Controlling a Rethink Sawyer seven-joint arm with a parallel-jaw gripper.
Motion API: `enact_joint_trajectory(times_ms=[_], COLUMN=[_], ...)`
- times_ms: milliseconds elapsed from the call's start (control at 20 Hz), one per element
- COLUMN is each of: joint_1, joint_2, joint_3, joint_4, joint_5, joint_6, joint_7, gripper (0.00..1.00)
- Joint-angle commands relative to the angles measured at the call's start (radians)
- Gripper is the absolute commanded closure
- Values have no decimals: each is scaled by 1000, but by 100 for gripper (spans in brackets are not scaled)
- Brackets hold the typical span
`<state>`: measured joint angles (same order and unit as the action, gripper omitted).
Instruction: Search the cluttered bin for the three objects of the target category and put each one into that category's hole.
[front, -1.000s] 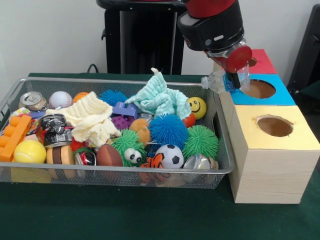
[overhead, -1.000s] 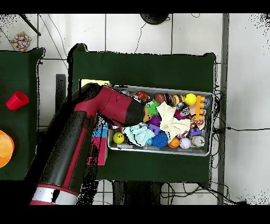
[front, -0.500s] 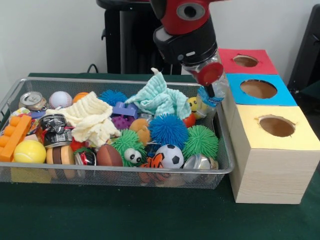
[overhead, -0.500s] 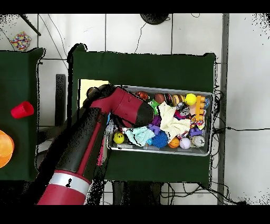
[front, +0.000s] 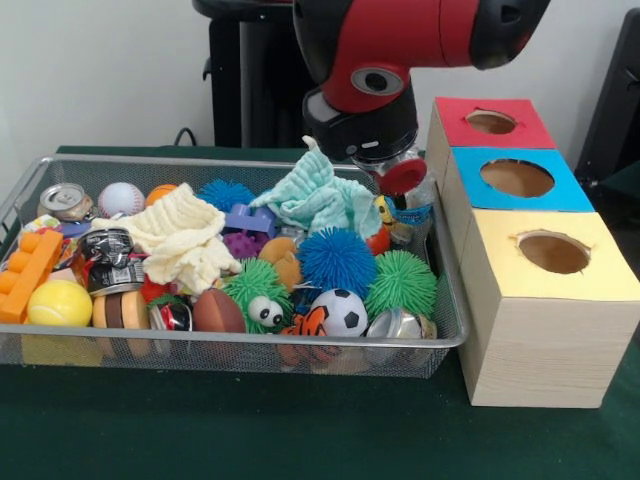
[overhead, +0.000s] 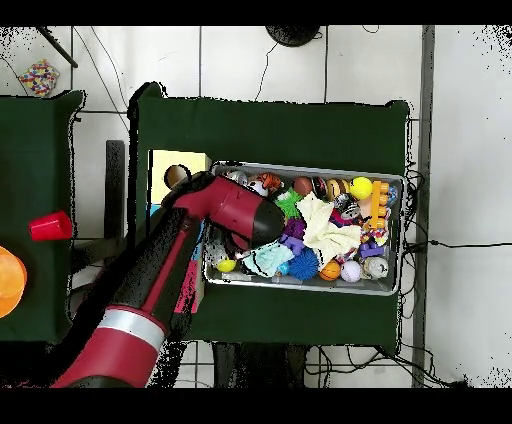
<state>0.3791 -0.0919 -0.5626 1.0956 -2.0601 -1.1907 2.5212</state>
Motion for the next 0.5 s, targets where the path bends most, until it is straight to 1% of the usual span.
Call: enact_joint_trajectory(times_ms=[50, 200, 500], joint_1=[22, 32, 41], joint_2=[95, 95, 93], joint_3=[11, -12, -38], joint_4=[77, 70, 68], joint_5=[-49, -57, -39], joint_6=[16, -6, -12], joint_7=[167, 183, 184], gripper=[100, 100, 100])
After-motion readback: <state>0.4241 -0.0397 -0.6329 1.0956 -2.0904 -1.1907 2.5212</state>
